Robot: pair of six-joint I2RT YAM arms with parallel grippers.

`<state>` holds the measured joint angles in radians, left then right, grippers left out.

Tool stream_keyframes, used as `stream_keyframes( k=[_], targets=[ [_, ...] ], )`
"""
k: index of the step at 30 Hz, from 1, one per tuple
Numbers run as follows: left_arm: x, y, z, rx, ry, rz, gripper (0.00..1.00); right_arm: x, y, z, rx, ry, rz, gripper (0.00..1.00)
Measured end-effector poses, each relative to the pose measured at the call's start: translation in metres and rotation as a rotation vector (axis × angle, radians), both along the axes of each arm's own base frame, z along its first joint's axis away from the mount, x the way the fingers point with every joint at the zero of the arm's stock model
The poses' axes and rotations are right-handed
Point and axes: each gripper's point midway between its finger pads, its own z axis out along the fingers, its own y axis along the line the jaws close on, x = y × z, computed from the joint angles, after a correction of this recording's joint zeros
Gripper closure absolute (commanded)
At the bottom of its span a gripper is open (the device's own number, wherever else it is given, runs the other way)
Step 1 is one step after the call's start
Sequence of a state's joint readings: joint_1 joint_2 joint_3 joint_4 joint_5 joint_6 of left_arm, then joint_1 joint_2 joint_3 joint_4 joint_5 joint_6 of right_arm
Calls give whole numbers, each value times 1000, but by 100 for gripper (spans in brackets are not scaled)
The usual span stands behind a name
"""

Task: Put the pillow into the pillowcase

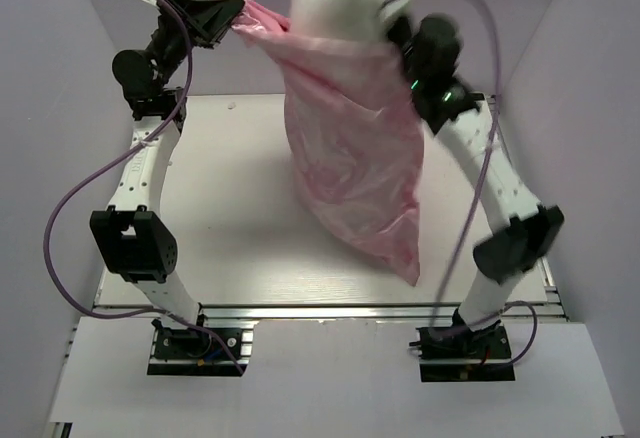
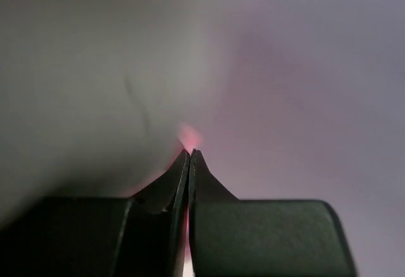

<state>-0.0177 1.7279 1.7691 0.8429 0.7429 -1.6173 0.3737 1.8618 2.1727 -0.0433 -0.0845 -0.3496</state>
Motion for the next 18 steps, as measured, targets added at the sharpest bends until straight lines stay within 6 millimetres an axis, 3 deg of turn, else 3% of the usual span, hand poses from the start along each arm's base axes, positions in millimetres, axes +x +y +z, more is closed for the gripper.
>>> stream_keyframes(
  k=[1,2,4,5,6,7,8,9,10,13,15,16,18],
  targets=[
    [-3,-2,1,2,-7,-7,100,-26,27,-18,-27,41,48,100],
    [-4,-4,2,4,-11,-13,100,-70,66,-36,-68,72,134,100],
    [-7,-12,-4,42,-12,-49,100,-191,160,-44,-134,54,401,100],
    [-10,-16,-10,71,-8,-78,100,-233,184,-38,-147,13,481,100],
    [-11,-17,-10,73,-12,-83,100,-307,215,-28,-151,-45,644,100],
    [-11,-16,-7,65,-17,-78,100,-338,218,-16,-142,-96,730,100],
    [-11,-12,-2,55,-26,-65,100,-346,211,-1,-120,-139,764,100],
    [-12,-10,3,47,-40,-55,100,-327,193,19,-86,-175,738,100],
    [-13,-9,6,41,-50,-49,100,-296,174,30,-71,-174,685,100],
    [-9,-11,3,40,-35,-43,100,-132,78,60,-22,-153,320,100],
    [2,-10,-6,18,13,-29,100,-37,14,45,5,-77,125,100],
    [5,-9,-9,10,24,-23,100,-10,-6,31,17,-34,70,100],
    [6,-8,-11,6,27,-22,100,15,-21,-11,17,75,-1,100]
  ],
)
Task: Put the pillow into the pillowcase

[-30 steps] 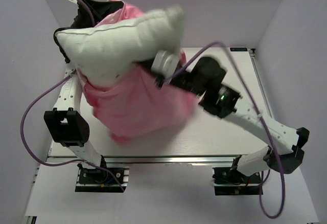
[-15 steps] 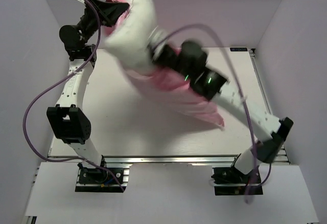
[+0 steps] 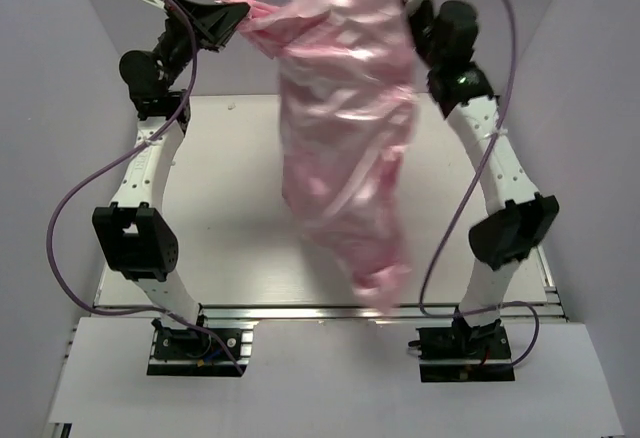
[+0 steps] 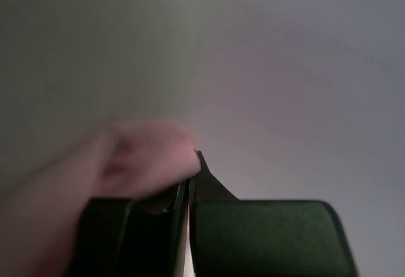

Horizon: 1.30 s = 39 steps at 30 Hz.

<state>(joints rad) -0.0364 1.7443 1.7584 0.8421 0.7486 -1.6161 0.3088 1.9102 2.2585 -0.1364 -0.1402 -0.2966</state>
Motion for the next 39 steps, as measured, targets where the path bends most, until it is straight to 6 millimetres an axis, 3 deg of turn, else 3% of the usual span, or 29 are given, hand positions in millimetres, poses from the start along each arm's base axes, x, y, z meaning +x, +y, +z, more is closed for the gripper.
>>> stream_keyframes(
  k=[2,3,4,6,8,9,10,11,13,14,16,17,19,20,22,23,25,26,27,28,29,30,31,32,35,36,37,38,39],
  targets=[
    [-2,-3,0,0,-5,-8,100,-38,43,-34,-33,67,60,100],
    [-3,-4,0,2,-7,-11,100,-78,82,-54,-75,100,133,100],
    [-4,-6,-1,7,-6,-17,100,-134,131,-65,-119,111,259,100],
    [-12,-14,-12,72,1,-76,100,-262,220,-53,-161,37,539,100],
    [-20,-14,-6,85,-30,-89,100,-351,251,-27,-148,-66,730,100],
    [-24,-12,4,74,-59,-80,100,-368,246,-7,-119,-126,784,100],
    [-27,-10,12,63,-81,-68,100,-362,233,12,-84,-174,787,100],
    [-29,-9,18,53,-96,-60,100,-341,214,27,-60,-198,759,100],
    [-30,-9,20,52,-103,-53,100,-275,174,42,-50,-204,635,100],
    [-28,-8,20,47,-94,-48,100,-210,136,53,-45,-208,480,100],
    [-19,-5,21,18,-69,-25,100,-106,77,54,-34,-189,242,100],
    [-17,-4,21,11,-64,-18,100,-65,52,50,-21,-172,154,100],
    [-17,-4,22,5,-63,-14,100,-19,21,27,-7,-115,42,100],
    [-18,-5,22,5,-65,-18,100,-12,20,8,-14,-64,21,100],
    [-19,-8,23,11,-70,-29,100,-46,62,-7,-29,-29,87,100],
    [-20,-10,25,11,-77,-34,100,-83,100,-13,-49,-20,164,100],
    [-23,-17,20,52,-84,-67,100,-187,182,-9,-71,-44,387,100],
    [-22,-20,15,73,-75,-84,100,-235,208,-2,-72,-72,486,100],
    [-19,-19,13,68,-66,-84,100,-283,225,8,-70,-107,588,100],
    [-17,-15,17,55,-69,-72,100,-315,230,22,-58,-154,669,100],
    [-15,-10,21,44,-76,-56,100,-330,223,42,-27,-209,707,100],
    [-16,-8,25,35,-87,-45,100,-324,207,59,-6,-248,696,100],
    [-18,-7,27,31,-95,-41,100,-299,186,71,-5,-261,649,100],
    [-19,-8,28,28,-100,-40,100,-263,162,80,-7,-268,565,100],
    [-13,-12,23,21,-72,-38,100,-118,63,109,11,-294,208,100],
    [-8,-12,19,14,-51,-35,100,-77,35,104,14,-279,121,100],
    [-4,-12,17,9,-40,-32,100,-55,19,95,18,-255,79,100],
    [-3,-12,16,6,-38,-32,100,-20,-3,75,18,-209,20,100],
    [-3,-12,16,6,-38,-32,100,-9,-11,60,23,-165,-3,100]
  ],
)
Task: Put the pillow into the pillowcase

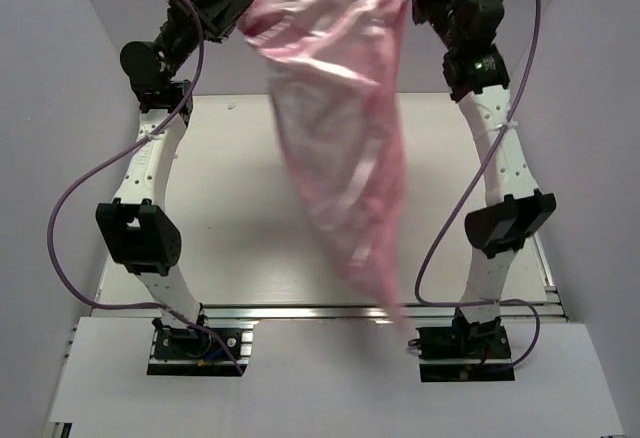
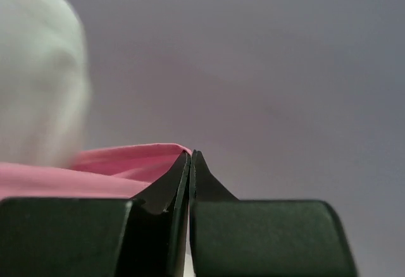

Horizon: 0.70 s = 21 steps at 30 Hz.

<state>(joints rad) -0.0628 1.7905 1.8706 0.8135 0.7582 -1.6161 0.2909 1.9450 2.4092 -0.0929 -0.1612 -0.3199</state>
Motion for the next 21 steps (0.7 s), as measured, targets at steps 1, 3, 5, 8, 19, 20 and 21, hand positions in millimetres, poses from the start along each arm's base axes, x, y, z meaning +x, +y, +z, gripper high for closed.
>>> stream_keyframes(
  k=[1,3,5,8,19,20,21],
  targets=[
    [-1,0,0,0,-5,0,100,10,-3,-23,-2,56,-17,100],
    [-4,-2,2,0,-16,-7,100,-12,22,-50,-15,131,24,100],
    [-6,-9,2,9,-18,-28,100,-70,85,-67,-53,182,153,100],
    [-14,-26,-12,84,-26,-112,100,-224,207,-54,-96,129,499,100],
    [-8,-14,10,4,-46,-36,100,-69,62,25,-8,-41,180,100],
    [-2,-12,10,-11,-33,-22,100,-33,39,20,8,-32,110,100],
    [1,-11,9,-17,-21,-17,100,-7,20,8,20,-7,59,100]
  ],
)
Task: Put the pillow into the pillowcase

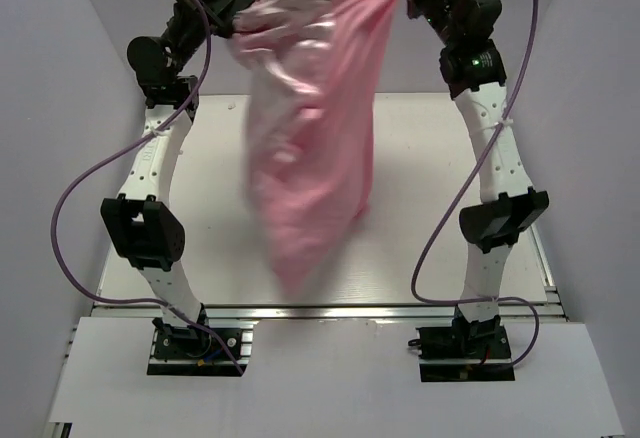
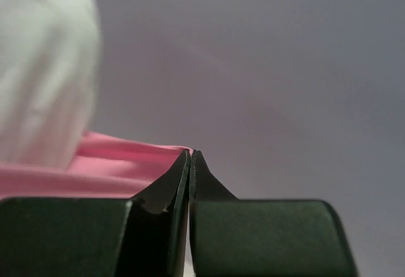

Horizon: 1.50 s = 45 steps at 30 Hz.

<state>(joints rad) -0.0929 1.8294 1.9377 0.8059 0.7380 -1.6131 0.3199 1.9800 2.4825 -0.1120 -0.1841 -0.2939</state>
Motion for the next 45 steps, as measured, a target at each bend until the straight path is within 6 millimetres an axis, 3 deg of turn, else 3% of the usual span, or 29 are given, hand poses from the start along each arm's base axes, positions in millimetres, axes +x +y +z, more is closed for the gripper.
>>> stream_keyframes(
  k=[1,2,3,4,6,8,9,10,11,12,13,14,18,19,21,23,25,27,28,29,31,32,33,34,35,37,40,43,45],
  targets=[
    [2,0,-1,-1,7,1,100,11,-9,-10,1,26,-25,100],
    [1,-1,-2,3,6,-3,100,26,-20,-35,6,90,-70,100],
    [0,-2,-2,5,3,-8,100,23,-17,-48,2,116,-80,100],
    [-2,-4,-1,8,-3,-13,100,3,3,-68,-20,156,-49,100],
    [-4,-7,-3,18,-6,-27,100,-77,81,-91,-97,195,100,100],
    [-9,-16,-13,75,-11,-73,100,-184,174,-70,-122,125,344,100],
    [-10,-20,-21,103,-7,-97,100,-243,207,-58,-126,83,464,100],
    [-10,-19,-20,99,-9,-101,100,-292,225,-45,-125,39,564,100],
    [-10,-16,-13,80,-18,-90,100,-321,228,-32,-113,-3,622,100],
    [-12,-11,-6,65,-38,-72,100,-335,221,-16,-95,-53,662,100],
    [-14,-6,0,55,-57,-55,100,-329,206,3,-65,-102,656,100],
    [-16,-3,5,47,-68,-43,100,-305,184,14,-55,-117,600,100],
    [-10,-8,-1,40,-38,-39,100,-104,58,31,-52,-87,153,100],
    [-3,-9,-5,26,-11,-31,100,-64,31,31,-38,-90,77,100],
    [7,-6,-9,1,26,-12,100,4,-18,8,-25,-52,-51,100],
    [10,-5,-11,2,33,-7,100,38,-47,-31,-24,45,-120,100],
    [7,-7,-10,9,26,-17,100,41,-55,-60,-19,127,-152,100],
    [5,-12,-10,23,20,-33,100,-3,-12,-79,-47,182,-92,100],
    [3,-16,-11,31,14,-48,100,-43,33,-79,-66,188,6,100],
    [2,-21,-15,51,13,-70,100,-96,90,-69,-80,162,140,100],
    [-6,-32,-28,116,12,-136,100,-204,176,-46,-98,83,391,100],
    [-11,-33,-29,126,-1,-152,100,-252,200,-32,-97,38,486,100],
    [-17,-31,-21,114,-29,-148,100,-279,205,-19,-89,-6,532,100],
    [-23,-28,-10,95,-57,-133,100,-289,198,-3,-76,-50,542,100],
    [-30,-22,2,76,-89,-111,100,-282,184,11,-62,-86,524,100],
    [-41,-13,17,56,-130,-77,100,-234,136,37,-41,-136,394,100],
    [-36,-11,16,40,-118,-54,100,-112,51,50,-43,-138,132,100],
    [-15,-9,6,5,-43,-24,100,-12,-21,27,-31,-107,-62,100],
    [-6,-10,-3,12,-12,-25,100,28,-62,-11,-33,-24,-155,100]
  ],
)
